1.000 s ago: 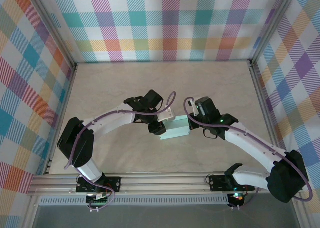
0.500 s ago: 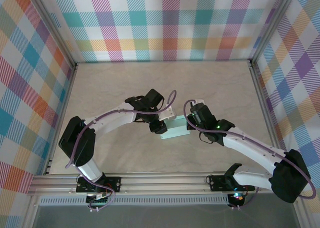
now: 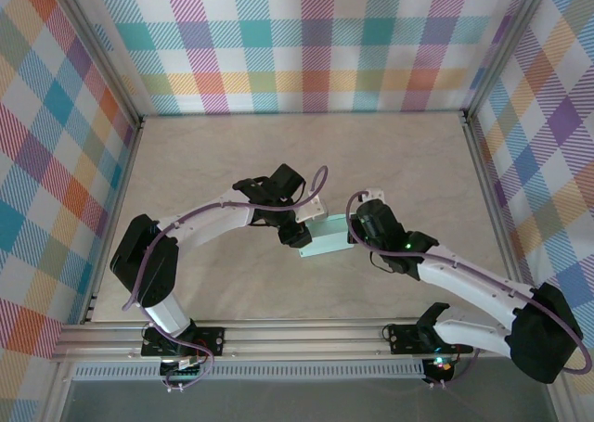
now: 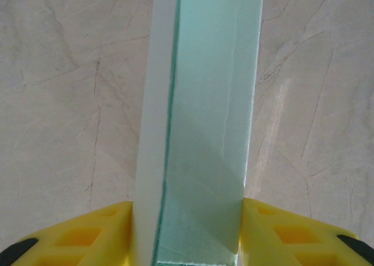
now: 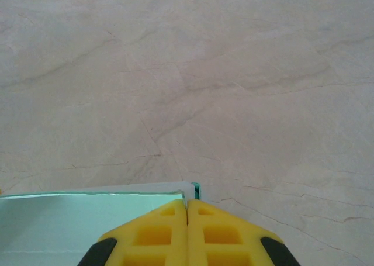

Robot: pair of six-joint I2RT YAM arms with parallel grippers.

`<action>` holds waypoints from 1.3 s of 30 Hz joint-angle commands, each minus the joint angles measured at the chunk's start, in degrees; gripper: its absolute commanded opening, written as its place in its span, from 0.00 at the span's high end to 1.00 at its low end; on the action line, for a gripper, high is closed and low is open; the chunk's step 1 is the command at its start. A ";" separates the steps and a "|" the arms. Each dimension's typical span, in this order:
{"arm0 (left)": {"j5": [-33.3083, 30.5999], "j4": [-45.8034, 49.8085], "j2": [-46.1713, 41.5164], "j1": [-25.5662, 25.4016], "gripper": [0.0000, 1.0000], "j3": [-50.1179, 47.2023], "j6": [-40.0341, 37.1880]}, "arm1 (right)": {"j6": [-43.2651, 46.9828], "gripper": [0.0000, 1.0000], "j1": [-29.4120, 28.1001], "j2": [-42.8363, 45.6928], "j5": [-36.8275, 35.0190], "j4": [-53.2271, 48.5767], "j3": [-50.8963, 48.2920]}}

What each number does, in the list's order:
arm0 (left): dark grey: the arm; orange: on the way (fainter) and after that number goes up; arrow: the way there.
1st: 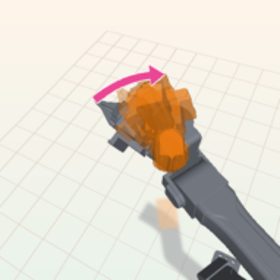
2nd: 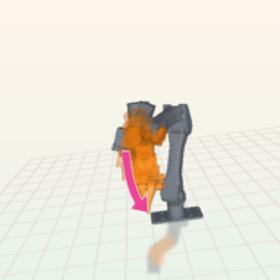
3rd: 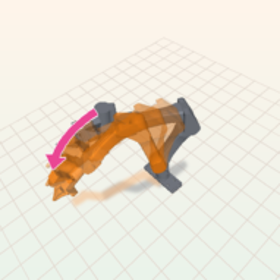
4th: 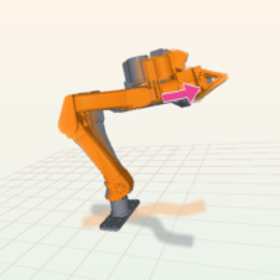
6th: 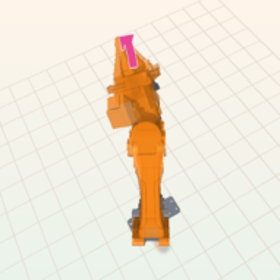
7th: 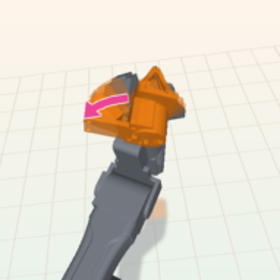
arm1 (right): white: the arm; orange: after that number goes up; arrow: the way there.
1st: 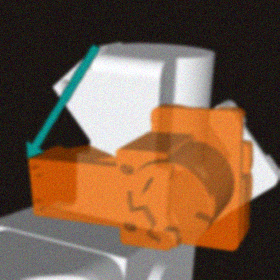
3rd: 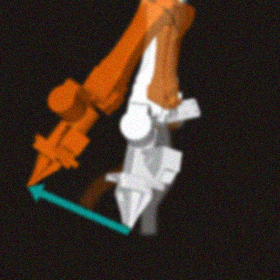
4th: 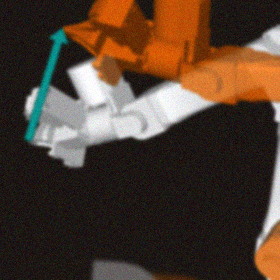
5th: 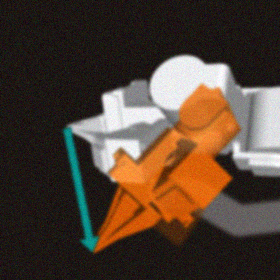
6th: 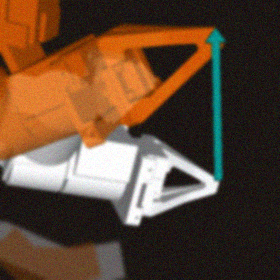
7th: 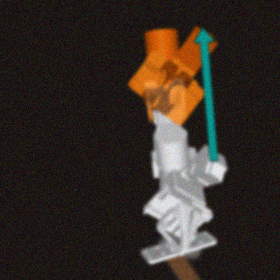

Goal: Fold the paper box

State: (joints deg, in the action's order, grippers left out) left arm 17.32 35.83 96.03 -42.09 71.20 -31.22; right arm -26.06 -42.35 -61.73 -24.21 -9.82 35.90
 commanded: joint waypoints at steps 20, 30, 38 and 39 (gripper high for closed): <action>-2.38 -0.44 -5.82 -1.77 0.29 -1.37 7.33 | 2.58 0.98 -0.04 2.17 -2.18 -2.03 -2.64; -3.16 -4.60 -9.87 -2.28 0.29 -3.01 15.97 | 2.60 0.98 -0.19 1.10 -2.34 -2.73 -1.06; -15.32 3.17 -8.84 -4.85 0.50 0.03 23.10 | 2.25 0.98 -0.28 -0.73 -1.83 -4.15 0.85; -15.96 3.47 -8.68 -5.25 0.59 0.47 23.37 | 2.26 0.98 -0.28 -0.83 -1.77 -4.08 0.93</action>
State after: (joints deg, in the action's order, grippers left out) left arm 6.07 35.73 87.64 -46.02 69.14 -11.18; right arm -24.40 -42.37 -61.67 -26.37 -10.59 35.90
